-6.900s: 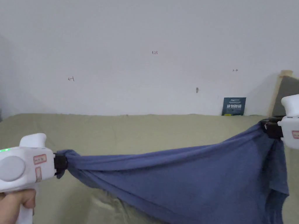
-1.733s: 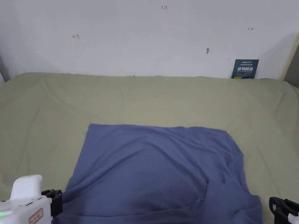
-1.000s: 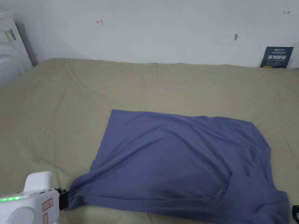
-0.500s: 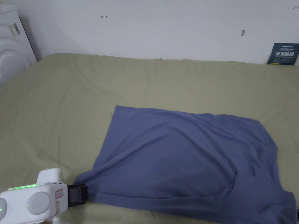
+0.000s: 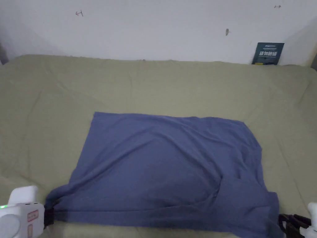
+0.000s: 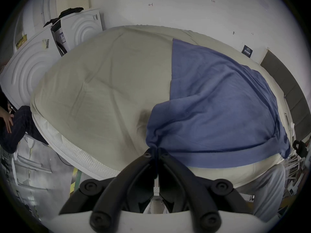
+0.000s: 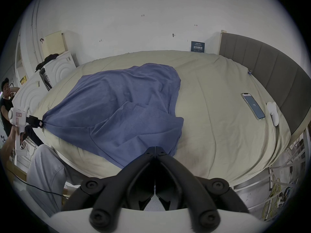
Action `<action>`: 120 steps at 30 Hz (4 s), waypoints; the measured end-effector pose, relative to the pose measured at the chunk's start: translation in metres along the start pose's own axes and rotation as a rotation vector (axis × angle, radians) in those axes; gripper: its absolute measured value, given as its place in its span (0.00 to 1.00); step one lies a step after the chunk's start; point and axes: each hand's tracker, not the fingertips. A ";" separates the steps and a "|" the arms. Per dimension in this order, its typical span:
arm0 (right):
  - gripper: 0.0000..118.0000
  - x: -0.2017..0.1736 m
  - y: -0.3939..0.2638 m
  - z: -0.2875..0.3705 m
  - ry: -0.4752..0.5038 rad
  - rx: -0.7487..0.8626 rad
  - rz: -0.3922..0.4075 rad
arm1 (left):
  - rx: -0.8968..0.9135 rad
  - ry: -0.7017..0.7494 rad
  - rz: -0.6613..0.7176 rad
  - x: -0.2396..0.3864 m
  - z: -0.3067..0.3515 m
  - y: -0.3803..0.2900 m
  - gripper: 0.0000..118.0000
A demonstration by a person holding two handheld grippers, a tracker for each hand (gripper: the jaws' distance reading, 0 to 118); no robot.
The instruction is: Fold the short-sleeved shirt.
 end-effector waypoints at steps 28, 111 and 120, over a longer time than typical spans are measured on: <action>0.02 0.007 0.010 0.009 0.044 -0.049 0.032 | 0.038 -0.034 -0.018 0.001 0.029 0.010 0.00; 0.00 0.003 0.055 -0.060 -0.126 0.053 -0.064 | 0.032 -0.039 -0.087 0.046 -0.099 0.114 0.90; 0.00 0.008 0.056 -0.071 -0.103 0.021 -0.072 | 0.000 -0.048 -0.161 0.055 -0.089 0.117 0.06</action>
